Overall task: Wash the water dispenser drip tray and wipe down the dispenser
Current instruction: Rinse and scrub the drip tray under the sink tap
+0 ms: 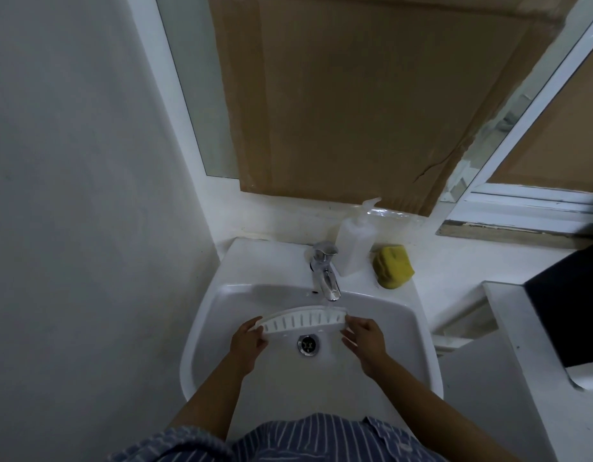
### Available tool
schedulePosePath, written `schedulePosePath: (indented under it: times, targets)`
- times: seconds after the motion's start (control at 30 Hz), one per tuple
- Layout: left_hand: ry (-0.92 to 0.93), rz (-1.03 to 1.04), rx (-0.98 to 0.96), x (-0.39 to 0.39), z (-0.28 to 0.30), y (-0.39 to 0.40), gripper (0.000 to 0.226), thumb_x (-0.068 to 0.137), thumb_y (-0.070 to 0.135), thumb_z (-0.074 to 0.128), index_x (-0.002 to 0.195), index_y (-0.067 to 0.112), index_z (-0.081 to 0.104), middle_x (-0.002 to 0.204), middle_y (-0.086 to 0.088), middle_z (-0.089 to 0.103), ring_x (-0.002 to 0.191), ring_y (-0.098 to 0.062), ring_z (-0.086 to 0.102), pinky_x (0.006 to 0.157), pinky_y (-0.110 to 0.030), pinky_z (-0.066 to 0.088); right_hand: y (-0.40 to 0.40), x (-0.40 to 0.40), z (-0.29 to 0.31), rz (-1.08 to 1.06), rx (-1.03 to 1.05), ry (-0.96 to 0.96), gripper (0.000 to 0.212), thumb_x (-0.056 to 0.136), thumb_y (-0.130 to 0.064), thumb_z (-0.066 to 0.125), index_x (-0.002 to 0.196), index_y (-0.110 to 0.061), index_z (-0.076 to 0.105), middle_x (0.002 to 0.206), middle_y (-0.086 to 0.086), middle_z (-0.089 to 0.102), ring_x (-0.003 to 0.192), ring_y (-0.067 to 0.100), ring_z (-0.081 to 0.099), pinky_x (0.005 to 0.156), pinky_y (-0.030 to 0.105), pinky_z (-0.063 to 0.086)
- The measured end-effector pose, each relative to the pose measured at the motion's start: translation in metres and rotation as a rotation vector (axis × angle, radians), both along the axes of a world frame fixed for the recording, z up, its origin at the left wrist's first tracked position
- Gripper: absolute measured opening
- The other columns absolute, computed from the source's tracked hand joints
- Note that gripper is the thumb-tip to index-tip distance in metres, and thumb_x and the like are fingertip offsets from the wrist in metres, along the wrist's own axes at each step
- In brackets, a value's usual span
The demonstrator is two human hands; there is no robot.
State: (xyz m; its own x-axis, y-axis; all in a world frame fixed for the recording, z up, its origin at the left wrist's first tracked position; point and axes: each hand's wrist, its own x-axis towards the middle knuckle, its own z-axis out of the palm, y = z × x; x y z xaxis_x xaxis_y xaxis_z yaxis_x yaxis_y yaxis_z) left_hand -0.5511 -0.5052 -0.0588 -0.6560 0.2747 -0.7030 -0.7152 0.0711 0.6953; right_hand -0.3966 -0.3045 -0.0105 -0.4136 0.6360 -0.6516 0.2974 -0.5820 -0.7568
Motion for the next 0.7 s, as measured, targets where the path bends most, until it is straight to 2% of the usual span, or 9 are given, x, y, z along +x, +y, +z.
schedulePosePath:
  times: [0.07,0.2,0.3,0.47,0.7]
  targets:
    - [-0.008,0.029,-0.004,-0.001,-0.002,-0.002,0.035,0.098,-0.004,0.044,0.132,0.002,0.05,0.133,-0.024,0.051,0.11,-0.034,0.053,0.077,-0.035,0.053,-0.001,-0.006,0.001,0.025,0.018,0.018,0.014,0.091,-0.012,0.066,0.098,-0.004,0.056,0.111,0.019,0.064,0.099,0.032,0.066,0.087,0.042,0.056]
    - [-0.02,0.056,-0.003,-0.002,-0.006,-0.006,0.039,0.098,-0.008,0.041,0.135,0.0,0.046,0.132,-0.025,0.05,0.108,-0.034,0.051,0.092,-0.039,0.046,-0.001,-0.014,0.006,0.078,0.048,0.073,0.03,0.091,-0.016,0.067,0.118,-0.004,0.058,0.113,0.015,0.065,0.103,0.03,0.065,0.089,0.042,0.056]
    - [-0.005,0.058,0.015,-0.001,-0.005,-0.007,0.039,0.097,-0.009,0.042,0.135,0.0,0.046,0.135,-0.026,0.048,0.11,-0.034,0.051,0.09,-0.039,0.048,0.002,-0.014,0.011,0.163,0.079,0.107,0.035,0.094,-0.02,0.063,0.127,-0.012,0.06,0.115,0.011,0.067,0.107,0.025,0.064,0.091,0.039,0.054]
    - [-0.028,0.048,0.035,0.003,-0.002,0.001,0.037,0.096,-0.008,0.045,0.133,-0.001,0.048,0.129,-0.024,0.052,0.111,-0.033,0.052,0.097,-0.038,0.044,0.007,-0.008,0.018,0.184,0.149,0.135,0.036,0.091,-0.027,0.067,0.126,-0.019,0.062,0.115,0.007,0.068,0.107,0.022,0.065,0.094,0.041,0.054]
    - [-0.068,-0.047,0.028,0.01,-0.002,0.029,0.031,0.096,-0.008,0.043,0.125,0.0,0.053,0.133,-0.024,0.052,0.108,-0.03,0.052,0.096,-0.038,0.045,0.021,0.008,0.019,0.017,0.24,0.137,0.034,0.095,-0.02,0.062,0.128,-0.013,0.062,0.118,0.011,0.066,0.104,0.023,0.064,0.088,0.04,0.056]
